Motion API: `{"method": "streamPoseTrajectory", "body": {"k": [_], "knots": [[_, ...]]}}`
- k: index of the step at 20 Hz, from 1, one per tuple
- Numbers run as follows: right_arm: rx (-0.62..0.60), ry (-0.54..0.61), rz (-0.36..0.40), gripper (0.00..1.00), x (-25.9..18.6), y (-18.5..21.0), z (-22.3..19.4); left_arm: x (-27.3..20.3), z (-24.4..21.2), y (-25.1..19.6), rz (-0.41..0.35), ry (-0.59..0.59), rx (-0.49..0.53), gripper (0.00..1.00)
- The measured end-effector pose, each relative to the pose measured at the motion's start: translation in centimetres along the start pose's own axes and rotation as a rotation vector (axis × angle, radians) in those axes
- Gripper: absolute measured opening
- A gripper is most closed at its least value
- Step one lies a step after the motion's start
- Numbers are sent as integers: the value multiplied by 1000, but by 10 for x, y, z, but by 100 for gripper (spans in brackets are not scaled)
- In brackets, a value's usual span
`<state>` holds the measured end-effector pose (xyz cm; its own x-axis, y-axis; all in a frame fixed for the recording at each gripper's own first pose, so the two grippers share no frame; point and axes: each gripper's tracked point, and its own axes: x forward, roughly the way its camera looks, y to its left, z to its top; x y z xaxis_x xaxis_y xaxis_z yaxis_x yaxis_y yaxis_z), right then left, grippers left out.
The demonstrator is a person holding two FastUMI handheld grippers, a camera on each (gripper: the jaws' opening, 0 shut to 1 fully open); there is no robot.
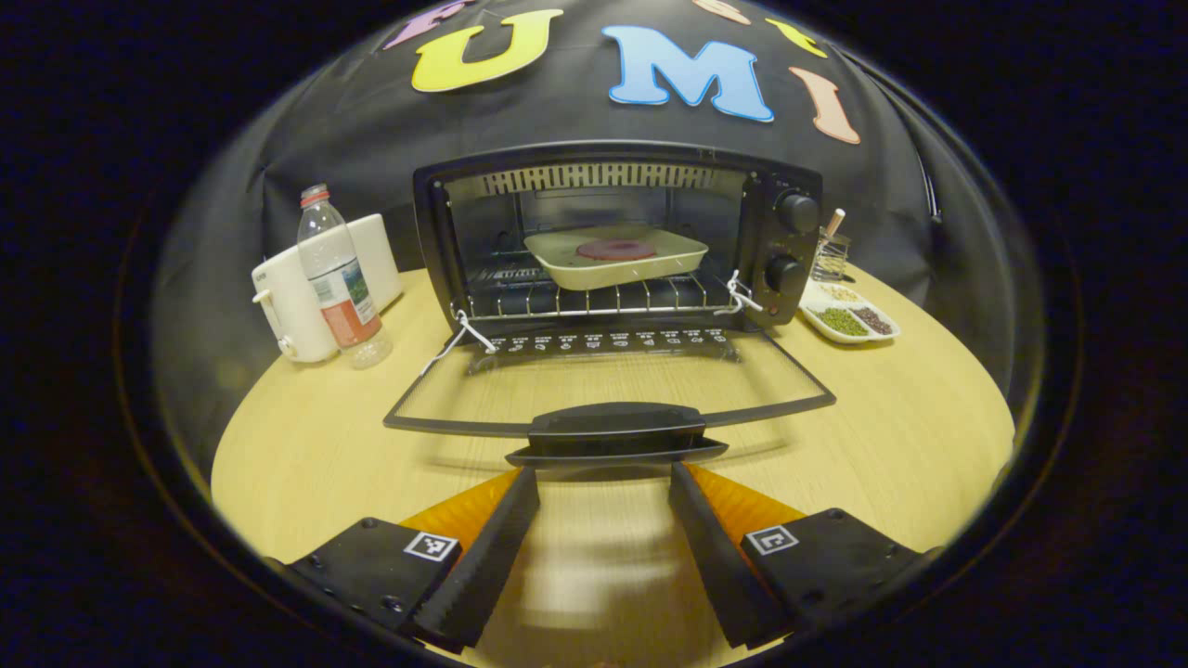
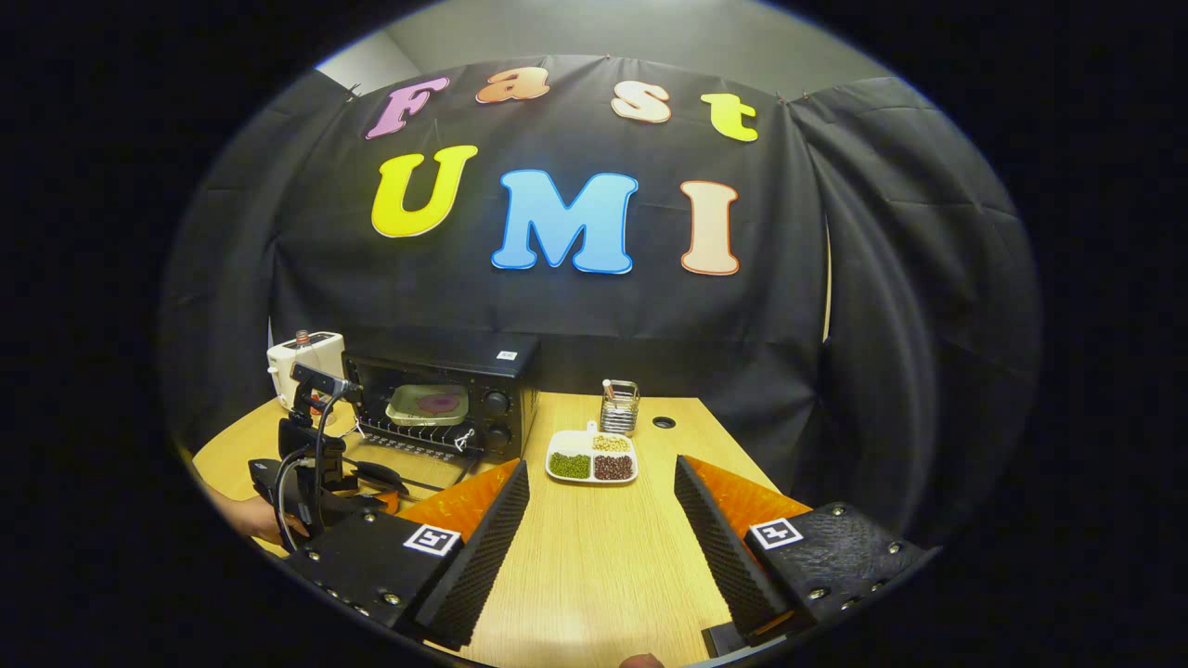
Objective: Open the electric oven with the left hand, put the food in, and close the electric oven.
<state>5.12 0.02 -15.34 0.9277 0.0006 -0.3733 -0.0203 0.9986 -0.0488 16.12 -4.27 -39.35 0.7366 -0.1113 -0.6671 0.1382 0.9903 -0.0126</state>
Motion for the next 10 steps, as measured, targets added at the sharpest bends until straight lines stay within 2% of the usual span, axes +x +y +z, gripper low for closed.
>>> {"method": "streamPoseTrajectory", "body": {"k": [1, 2, 6, 7, 10], "knots": [[2, 2, 8, 98, -1, 2, -1, -6, 7, 0, -1, -21, 3, 97], [6, -3, 16, 98, -4, 3, 0, -13, 17, 1, 0, -45, 6, 100], [32, 5, 35, 98, 4, 11, -1, -24, 78, 6, 0, -157, 17, 100], [33, 4, 34, 98, 3, 10, -2, -25, 91, 7, 0, -179, 13, 96], [39, -8, 20, 98, 4, 8, 2, -25, 124, 9, -4, -235, 6, 100]]}}
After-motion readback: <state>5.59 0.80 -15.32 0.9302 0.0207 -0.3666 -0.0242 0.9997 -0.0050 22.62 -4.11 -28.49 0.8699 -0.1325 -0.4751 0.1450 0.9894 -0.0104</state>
